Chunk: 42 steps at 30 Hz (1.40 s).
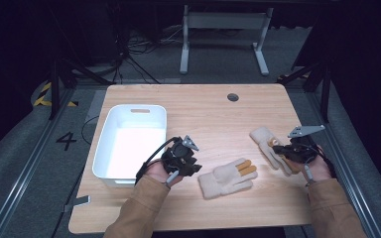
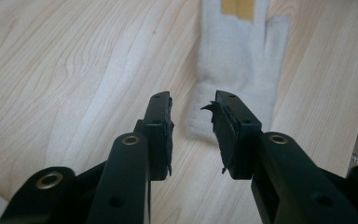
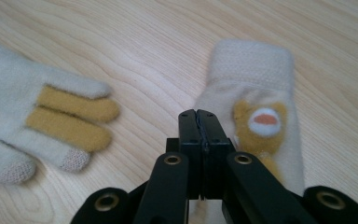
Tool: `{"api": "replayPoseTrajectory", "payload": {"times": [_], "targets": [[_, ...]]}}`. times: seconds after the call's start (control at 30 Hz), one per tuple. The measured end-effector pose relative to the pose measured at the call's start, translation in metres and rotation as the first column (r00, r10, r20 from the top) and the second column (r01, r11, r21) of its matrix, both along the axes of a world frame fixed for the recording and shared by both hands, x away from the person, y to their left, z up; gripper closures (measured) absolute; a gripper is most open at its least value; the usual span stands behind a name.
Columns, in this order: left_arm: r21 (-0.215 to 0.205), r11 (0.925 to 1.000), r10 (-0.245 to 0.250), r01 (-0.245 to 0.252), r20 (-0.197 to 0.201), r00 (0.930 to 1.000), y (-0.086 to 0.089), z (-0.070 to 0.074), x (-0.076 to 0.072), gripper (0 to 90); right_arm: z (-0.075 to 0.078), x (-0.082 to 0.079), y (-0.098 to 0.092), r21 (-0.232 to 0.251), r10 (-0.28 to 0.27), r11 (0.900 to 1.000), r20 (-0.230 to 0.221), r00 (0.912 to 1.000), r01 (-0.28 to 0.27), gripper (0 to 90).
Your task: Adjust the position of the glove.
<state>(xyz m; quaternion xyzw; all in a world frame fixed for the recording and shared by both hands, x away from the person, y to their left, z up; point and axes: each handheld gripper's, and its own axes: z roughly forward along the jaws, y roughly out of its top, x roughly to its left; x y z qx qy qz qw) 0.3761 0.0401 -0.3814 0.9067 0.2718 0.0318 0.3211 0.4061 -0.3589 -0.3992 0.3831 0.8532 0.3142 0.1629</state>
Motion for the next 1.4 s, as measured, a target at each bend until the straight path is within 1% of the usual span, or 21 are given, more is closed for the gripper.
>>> {"api": "replayPoseTrajectory", "payload": {"times": [0.1,0.2,0.27,0.3,0.37,0.47,0.5,0.57,0.67,0.83,0.9,0.93,1.0,1.07,1.13,1.27,1.33,1.4], "targets": [[0.006,0.9999,0.013,-0.012,-0.015,0.9998,0.0,0.001,0.0,67.6,0.0,0.0,0.002,0.0,0.008,1.0,-0.003,1.0,-0.008,89.5],[0.047,0.9985,0.028,-0.026,-0.039,0.9988,-0.001,0.001,0.0,67.6,0.0,0.0,0.002,0.0,0.012,1.0,-0.006,0.9999,-0.012,89.5],[0.075,0.9967,0.033,-0.03,-0.044,0.9985,-0.001,0.0,-0.001,64.9,0.0,0.001,0.003,-0.003,0.014,1.0,-0.006,0.9999,-0.014,89.4],[0.076,0.9966,0.034,-0.03,-0.047,0.9983,-0.001,0.0,-0.002,63.5,0.0,0.001,0.005,0.001,0.013,1.0,-0.012,0.9998,-0.013,89.5],[0.073,0.997,0.028,-0.024,-0.055,0.9981,-0.001,0.001,-0.003,63.5,-0.001,0.002,0.008,-0.007,0.027,1.0,-0.012,0.9996,-0.027,89.4],[0.072,0.9974,0.013,-0.01,-0.049,0.9987,-0.002,0.002,-0.006,65.8,-0.001,0.002,0.015,-0.017,0.042,0.999,-0.016,0.999,-0.042,89.4],[0.08,0.9967,-0.009,0.013,-0.052,0.9986,-0.002,0.003,-0.007,67.2,-0.001,0.002,0.016,-0.017,0.051,0.999,-0.012,0.9986,-0.051,89.4],[0.071,0.9968,-0.033,0.038,-0.06,0.9976,-0.005,0.002,-0.01,68.4,-0.002,0.003,0.018,-0.016,0.055,0.998,-0.016,0.9984,-0.055,89.4],[0.067,0.9946,-0.074,0.079,-0.074,0.9945,-0.01,0.0,-0.013,70.6,-0.003,0.005,0.019,-0.017,0.06,0.998,-0.022,0.9979,-0.061,89.4],[0.088,0.9907,-0.095,0.103,-0.094,0.991,-0.019,-0.006,-0.016,78.6,-0.005,0.005,0.029,-0.026,0.087,0.996,-0.023,0.9959,-0.088,89.4],[0.088,0.9902,-0.1,0.109,-0.1,0.9899,-0.02,-0.007,-0.016,81.7,-0.007,0.004,0.036,-0.032,0.102,0.994,-0.025,0.9944,-0.103,89.4],[0.086,0.9902,-0.101,0.11,-0.097,0.9901,-0.02,-0.007,-0.016,82.3,-0.008,0.005,0.04,-0.037,0.115,0.993,-0.023,0.9931,-0.116,89.4],[0.08,0.9907,-0.103,0.11,-0.093,0.9904,-0.02,-0.006,-0.016,83.4,-0.01,0.006,0.049,-0.029,0.124,0.992,-0.033,0.9917,-0.125,89.4],[0.074,0.9919,-0.097,0.104,-0.087,0.9915,-0.02,-0.006,-0.016,82.5,-0.012,0.009,0.057,-0.022,0.14,0.99,-0.037,0.9894,-0.141,89.4],[0.071,0.9926,-0.092,0.098,-0.087,0.9919,-0.019,-0.005,-0.016,77.6,-0.015,0.011,0.066,-0.034,0.156,0.987,-0.041,0.9869,-0.158,89.4],[0.081,0.9919,-0.09,0.099,-0.099,0.9909,-0.019,-0.007,-0.015,76.3,-0.021,0.014,0.08,-0.054,0.18,0.982,-0.059,0.9819,-0.183,89.4],[0.077,0.9923,-0.089,0.097,-0.095,0.9914,-0.019,-0.007,-0.016,74.5,-0.024,0.016,0.086,-0.052,0.185,0.981,-0.06,0.981,-0.188,89.4],[0.075,0.9923,-0.091,0.099,-0.101,0.9907,-0.018,-0.007,-0.016,72.0,-0.026,0.019,0.093,-0.051,0.192,0.979,-0.066,0.9792,-0.196,89.4]]}}
